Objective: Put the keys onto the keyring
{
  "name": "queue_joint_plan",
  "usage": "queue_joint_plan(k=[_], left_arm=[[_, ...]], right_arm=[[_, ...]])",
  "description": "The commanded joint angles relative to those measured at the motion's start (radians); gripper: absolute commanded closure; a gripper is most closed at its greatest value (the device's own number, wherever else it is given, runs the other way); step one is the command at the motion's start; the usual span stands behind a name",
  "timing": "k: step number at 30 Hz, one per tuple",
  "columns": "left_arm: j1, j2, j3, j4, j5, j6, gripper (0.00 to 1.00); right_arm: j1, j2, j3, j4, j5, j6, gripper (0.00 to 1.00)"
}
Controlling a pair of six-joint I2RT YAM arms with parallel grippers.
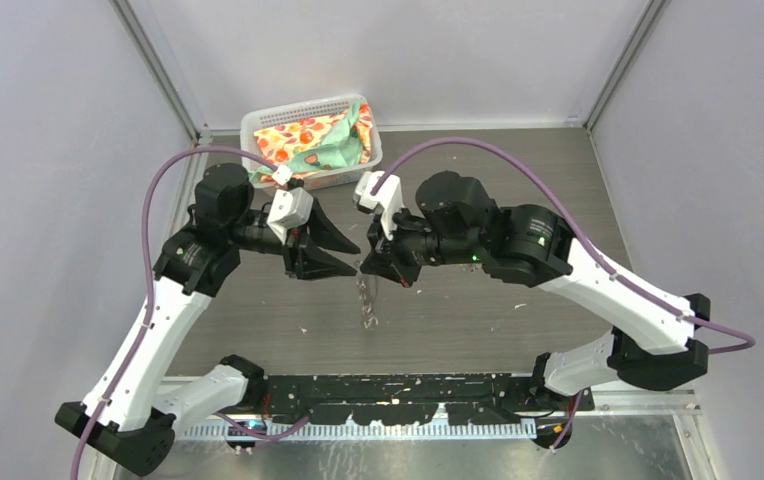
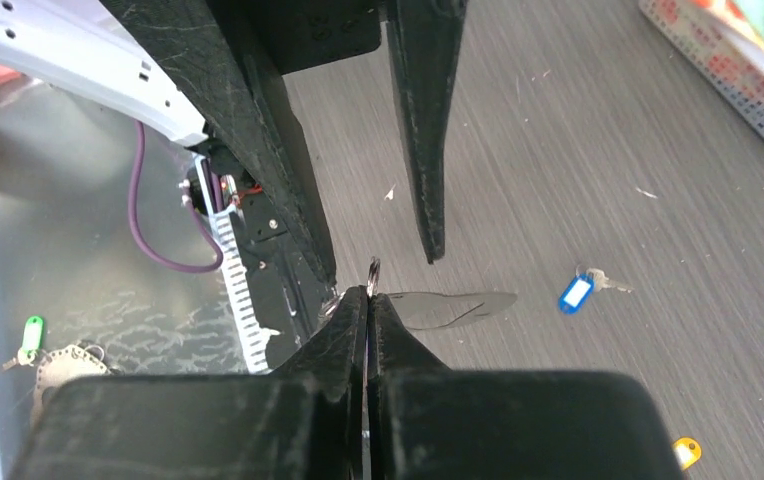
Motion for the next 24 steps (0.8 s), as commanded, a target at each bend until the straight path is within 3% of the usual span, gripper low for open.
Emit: queue_joint_plan(k=[1, 6, 12, 24], left_arm=[[-0.001, 0.014, 0.044, -0.08, 0.086, 0.077, 0.62], [-0.001, 0.012, 0.049, -0.183, 0.132, 0.169, 0.77], [-0.008, 0.021, 0.075, -0.341, 0.073, 0.354, 0.99], [-0.038, 0.086, 0.106, -0.445, 0.036, 0.403, 1.0]], right_arm=[[-0.004, 0.038, 0.113, -0.073, -0.051, -0.038, 0.99], [-0.004, 0.066, 0.14, -0.085, -0.06, -0.045, 0.99], [-0.004, 0.112, 0.201, -0.131, -0.077, -0.045, 0.99], [-0.004, 0.243, 0.34, -0.238, -0.118, -0.044, 0.99]])
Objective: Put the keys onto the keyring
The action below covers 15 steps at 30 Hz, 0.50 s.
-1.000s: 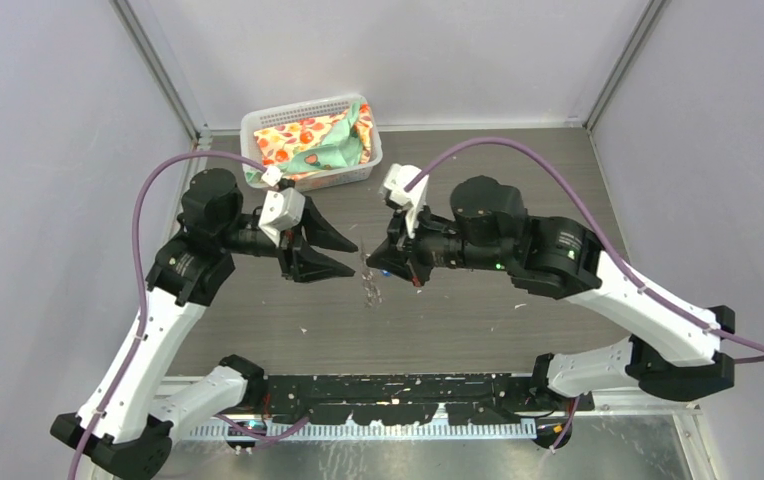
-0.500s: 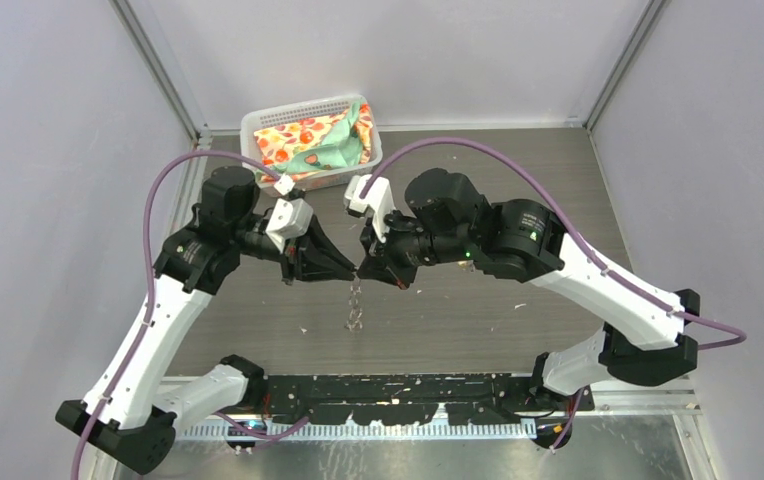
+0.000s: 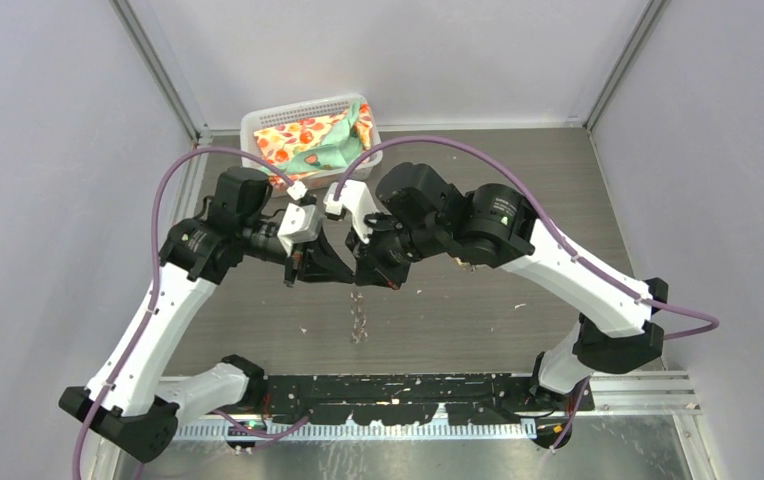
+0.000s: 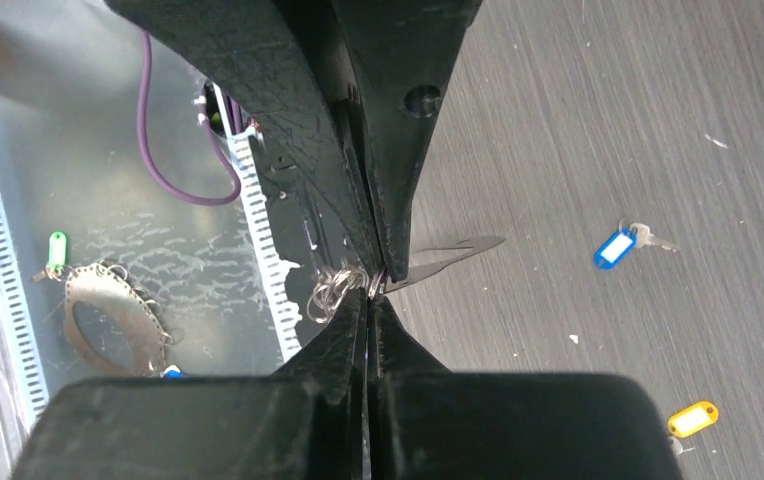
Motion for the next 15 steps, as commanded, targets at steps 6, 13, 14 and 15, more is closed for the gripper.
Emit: queue_joint_plan(k=[6, 13, 14, 15], left_arm=[[-0.02, -0.017, -0.006, 0.021, 0.121, 0.037, 1.0], [-0.022, -0.146, -0.144, 0.44, 0.224, -0.102, 1.0], [-0.022, -0.159, -0.154, 0.491, 0.232, -0.1, 1.0], [-0.022, -0.171, -0.163, 0.533, 0.242, -0.098, 1.0]], right_arm=[[-0.009, -0.046, -0.02, 0.158, 0.0, 0.027, 0.68], [-0.021, -0.447, -0.472, 0.571, 0.08, 0.044, 0.44], [-0.023, -0.5, -0.529, 0.624, 0.089, 0.043, 0.43], [-0.023, -0.563, -0.584, 0.684, 0.098, 0.046, 0.41]])
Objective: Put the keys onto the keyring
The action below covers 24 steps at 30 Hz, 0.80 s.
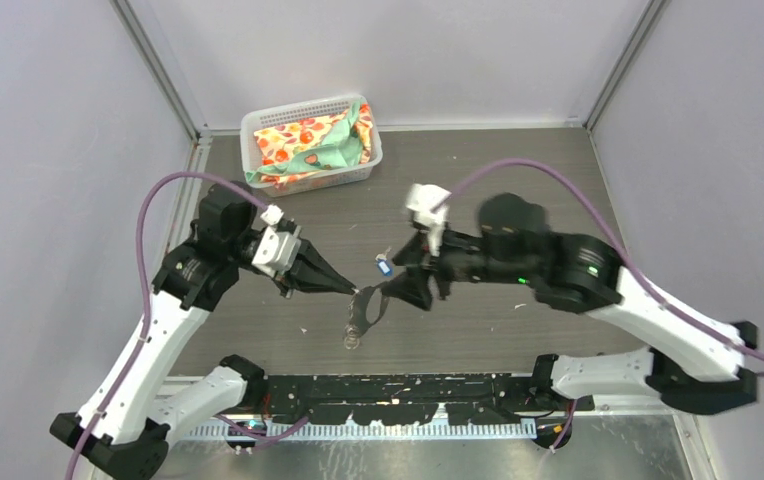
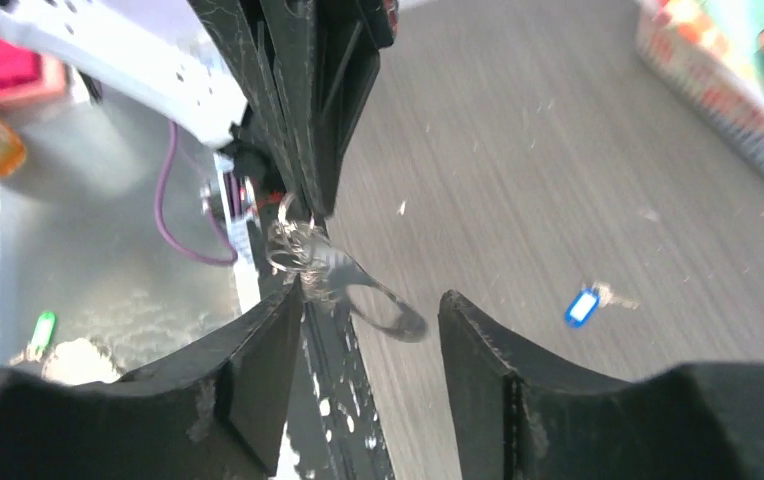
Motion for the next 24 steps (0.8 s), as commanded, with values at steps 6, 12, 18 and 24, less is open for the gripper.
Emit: queue_joint_plan(k=[6, 12, 18, 24], left_arm=[[-0.008, -0.092, -0.008, 0.374, 0.192, 0.011, 1.0], [-0.011, -0.12, -0.015, 0.408, 0.232, 0.045, 1.0], [-0.015, -0.124, -0.015, 0.404, 0.238, 0.002, 1.0], [-0.015, -0.097, 0.002, 0.402, 0.195, -0.065, 1.0]], right_arm=[[-0.008, -0.378, -0.31, 0.474, 0.058, 0.003, 0.37], [-0.007, -0.383, -0.31, 0.474, 0.043, -0.007, 0.37], [-0.007, -0.352, -0.304, 0.473, 0.026, -0.015, 0.38], [-0.008, -0.345, -0.337, 0.463, 0.144, -0.073, 0.36]])
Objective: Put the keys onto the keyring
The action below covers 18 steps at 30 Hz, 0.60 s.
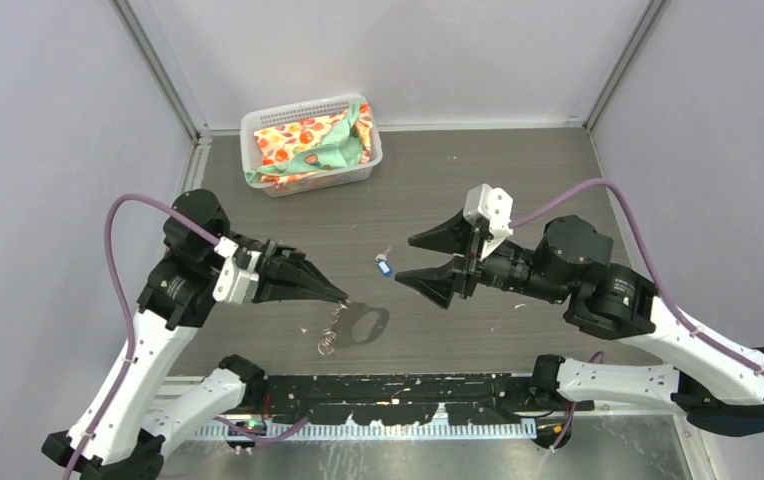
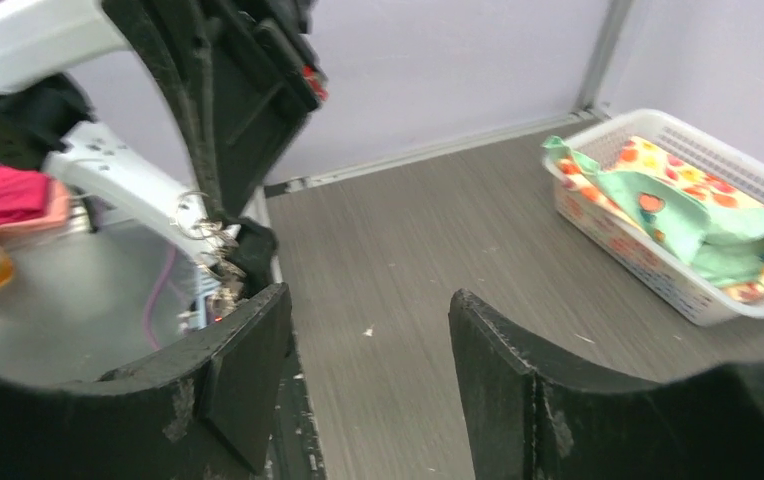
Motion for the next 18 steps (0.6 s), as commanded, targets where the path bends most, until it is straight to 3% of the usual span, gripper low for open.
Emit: queue_joint_plan(k=[1, 3, 4, 7, 9, 18], left_arm=[[-0.003, 0.011, 0.027, 0.042, 0.014, -0.061, 1.0], [-0.003, 0.006, 0.018, 0.048, 0.012, -0.063, 1.0], [-0.003, 0.001, 0.011, 0.054, 0.009, -0.066, 1.0], [0.003, -0.016, -0.017, 0.049, -0.015, -0.087, 1.0], [0.019, -0.033, -0.043, 0.019, -0.016, -0.087, 1.0], [0.046, -0.062, -0.217, -0.024, -0.092, -0.059, 1.0]], right_arm=[[-0.007, -0.01, -0.04, 0.045, 0.242, -0.077, 0.33], [-0.058, 0.021, -0.064, 0.04, 0.377, -0.083, 0.27], [-0.128, 0.045, -0.078, 0.033, 0.364, -0.053, 0.27], [-0.393, 0.121, -0.141, 0.085, 0.096, 0.132, 0.27], [-0.507, 0.181, -0.2, 0.191, -0.027, 0.217, 0.27], [-0.574, 0.563, -0.194, 0.229, -0.072, 0.061, 0.27]])
